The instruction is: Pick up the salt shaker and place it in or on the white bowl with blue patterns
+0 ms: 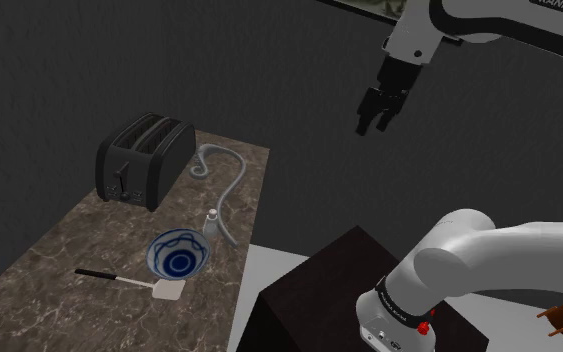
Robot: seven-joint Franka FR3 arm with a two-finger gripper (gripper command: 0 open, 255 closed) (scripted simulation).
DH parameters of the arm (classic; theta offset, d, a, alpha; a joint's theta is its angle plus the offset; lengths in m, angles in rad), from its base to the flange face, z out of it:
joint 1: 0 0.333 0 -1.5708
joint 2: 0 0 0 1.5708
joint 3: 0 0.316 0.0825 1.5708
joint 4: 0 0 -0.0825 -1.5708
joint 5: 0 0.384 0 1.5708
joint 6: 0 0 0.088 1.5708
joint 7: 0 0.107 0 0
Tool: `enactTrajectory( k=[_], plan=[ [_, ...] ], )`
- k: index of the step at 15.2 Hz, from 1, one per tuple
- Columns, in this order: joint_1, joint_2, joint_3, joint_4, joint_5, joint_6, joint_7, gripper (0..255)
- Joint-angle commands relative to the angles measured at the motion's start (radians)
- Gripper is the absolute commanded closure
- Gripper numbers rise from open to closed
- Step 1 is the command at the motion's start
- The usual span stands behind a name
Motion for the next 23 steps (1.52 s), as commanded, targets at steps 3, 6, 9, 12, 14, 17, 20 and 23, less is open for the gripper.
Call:
enactTrajectory(
  k=[3,6,9,12,14,17,20,23],
  plan=[
    [0.008,0.033,0.019,-0.031,0.014,0.062,0.018,0],
    [0.019,0.093,0.048,-0.067,0.033,0.155,0.043,0],
    [0.03,0.165,0.077,-0.092,0.049,0.248,0.068,0],
    [0.041,0.248,0.105,-0.104,0.062,0.341,0.093,0],
    [0.047,0.309,0.124,-0.106,0.069,0.401,0.11,0],
    [0.055,0.408,0.151,-0.097,0.074,0.488,0.136,0],
    [0.062,0.514,0.177,-0.076,0.071,0.57,0.164,0],
    [0.069,0.625,0.201,-0.043,0.061,0.645,0.195,0]
  ],
)
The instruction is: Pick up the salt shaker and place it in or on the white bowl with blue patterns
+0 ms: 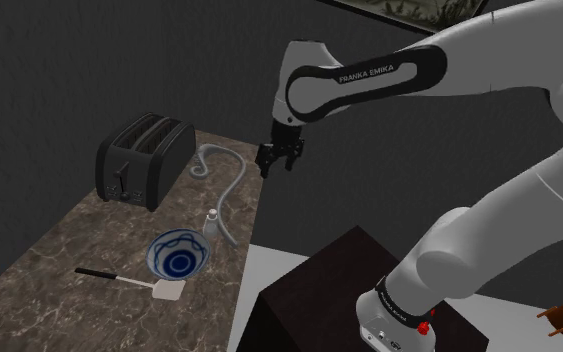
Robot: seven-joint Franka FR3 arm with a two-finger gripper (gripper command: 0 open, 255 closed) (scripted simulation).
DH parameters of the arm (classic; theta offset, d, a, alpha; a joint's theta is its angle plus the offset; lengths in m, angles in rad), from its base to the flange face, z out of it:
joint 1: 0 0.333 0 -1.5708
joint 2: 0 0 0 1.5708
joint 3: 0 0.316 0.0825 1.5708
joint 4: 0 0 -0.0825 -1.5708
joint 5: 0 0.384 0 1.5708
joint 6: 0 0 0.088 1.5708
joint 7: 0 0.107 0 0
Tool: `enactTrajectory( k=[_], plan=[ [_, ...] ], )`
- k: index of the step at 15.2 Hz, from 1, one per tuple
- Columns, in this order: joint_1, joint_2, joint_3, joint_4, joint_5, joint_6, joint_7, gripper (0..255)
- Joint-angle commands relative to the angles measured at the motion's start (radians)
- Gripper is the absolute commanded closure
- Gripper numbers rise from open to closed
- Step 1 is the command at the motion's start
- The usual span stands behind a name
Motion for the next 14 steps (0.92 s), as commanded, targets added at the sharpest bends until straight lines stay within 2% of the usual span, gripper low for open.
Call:
enactTrajectory(
  k=[1,8,14],
  plan=[
    [0.006,0.079,0.017,0.023,-0.009,0.055,0.025,0],
    [0.031,0.353,0.048,0.154,-0.072,0.184,0.111,0],
    [0.076,0.59,0.043,0.316,-0.139,0.246,0.18,0]
  ],
)
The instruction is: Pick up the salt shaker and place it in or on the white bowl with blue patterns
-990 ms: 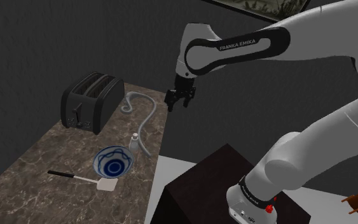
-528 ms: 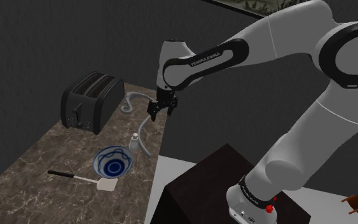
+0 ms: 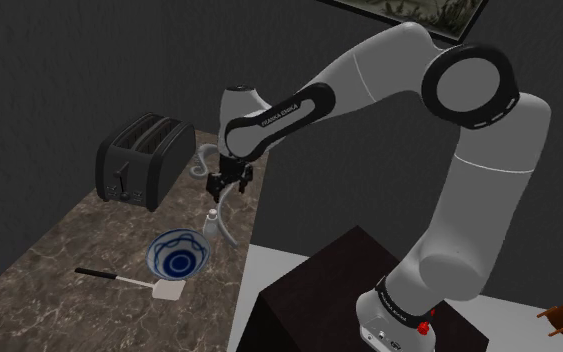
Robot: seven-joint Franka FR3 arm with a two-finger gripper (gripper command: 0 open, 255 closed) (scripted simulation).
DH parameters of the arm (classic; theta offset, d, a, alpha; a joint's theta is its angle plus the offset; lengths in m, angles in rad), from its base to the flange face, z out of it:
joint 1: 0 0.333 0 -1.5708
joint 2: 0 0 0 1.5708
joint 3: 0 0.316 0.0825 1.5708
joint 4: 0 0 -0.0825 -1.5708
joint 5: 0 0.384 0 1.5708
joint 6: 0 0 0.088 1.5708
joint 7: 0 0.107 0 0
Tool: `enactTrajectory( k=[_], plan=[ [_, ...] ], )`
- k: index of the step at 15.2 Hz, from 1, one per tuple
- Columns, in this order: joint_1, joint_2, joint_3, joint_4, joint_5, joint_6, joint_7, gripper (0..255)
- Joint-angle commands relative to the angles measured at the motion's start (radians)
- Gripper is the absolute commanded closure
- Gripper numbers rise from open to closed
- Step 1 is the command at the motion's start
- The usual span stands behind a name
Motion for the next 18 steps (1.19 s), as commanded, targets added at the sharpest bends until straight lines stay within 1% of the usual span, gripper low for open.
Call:
enactTrajectory(
  k=[1,4,5,12,18],
  plan=[
    [0.02,0.086,-0.004,0.071,-0.022,0.011,0.025,0],
    [0.049,0.205,-0.015,0.173,-0.047,0.022,0.049,0],
    [0.05,0.208,-0.016,0.177,-0.048,0.022,0.05,0],
    [0.061,0.279,-0.029,0.17,-0.065,0.098,0.061,0],
    [0.061,0.279,-0.029,0.17,-0.065,0.098,0.061,0]
  ],
)
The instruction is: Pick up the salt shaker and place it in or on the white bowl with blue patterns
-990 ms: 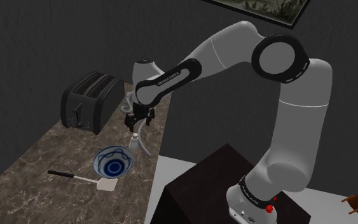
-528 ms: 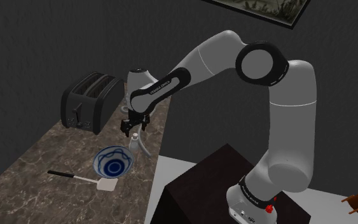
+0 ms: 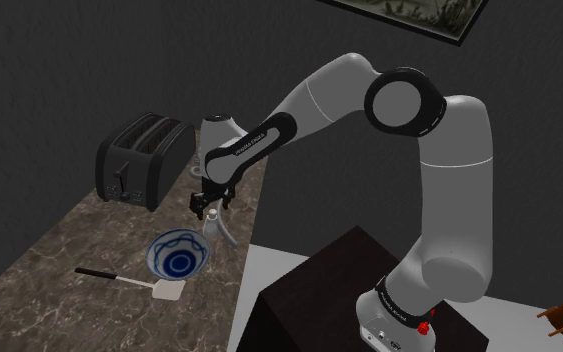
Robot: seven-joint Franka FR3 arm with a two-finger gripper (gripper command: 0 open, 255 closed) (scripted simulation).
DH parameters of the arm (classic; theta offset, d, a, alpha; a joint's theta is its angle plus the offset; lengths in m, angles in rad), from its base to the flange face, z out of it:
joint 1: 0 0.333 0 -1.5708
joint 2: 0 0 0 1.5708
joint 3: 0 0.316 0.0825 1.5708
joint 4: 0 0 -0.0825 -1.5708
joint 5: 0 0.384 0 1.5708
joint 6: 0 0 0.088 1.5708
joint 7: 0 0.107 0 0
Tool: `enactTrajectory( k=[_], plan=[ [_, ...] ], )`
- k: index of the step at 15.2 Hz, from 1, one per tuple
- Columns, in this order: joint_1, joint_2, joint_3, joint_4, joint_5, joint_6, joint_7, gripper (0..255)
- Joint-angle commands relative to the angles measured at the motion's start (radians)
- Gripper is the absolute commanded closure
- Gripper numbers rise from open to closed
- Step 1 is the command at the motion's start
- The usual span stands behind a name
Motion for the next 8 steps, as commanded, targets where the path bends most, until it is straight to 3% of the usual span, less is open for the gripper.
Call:
enactTrajectory(
  k=[1,2,3,8],
  plan=[
    [0.0,0.0,0.0,0.0,0.0,0.0,0.0,0],
    [0.0,0.0,0.0,0.0,0.0,0.0,0.0,0],
    [0.0,0.0,0.0,0.0,0.0,0.0,0.0,255],
    [0.0,0.0,0.0,0.0,0.0,0.0,0.0,255]
  ],
)
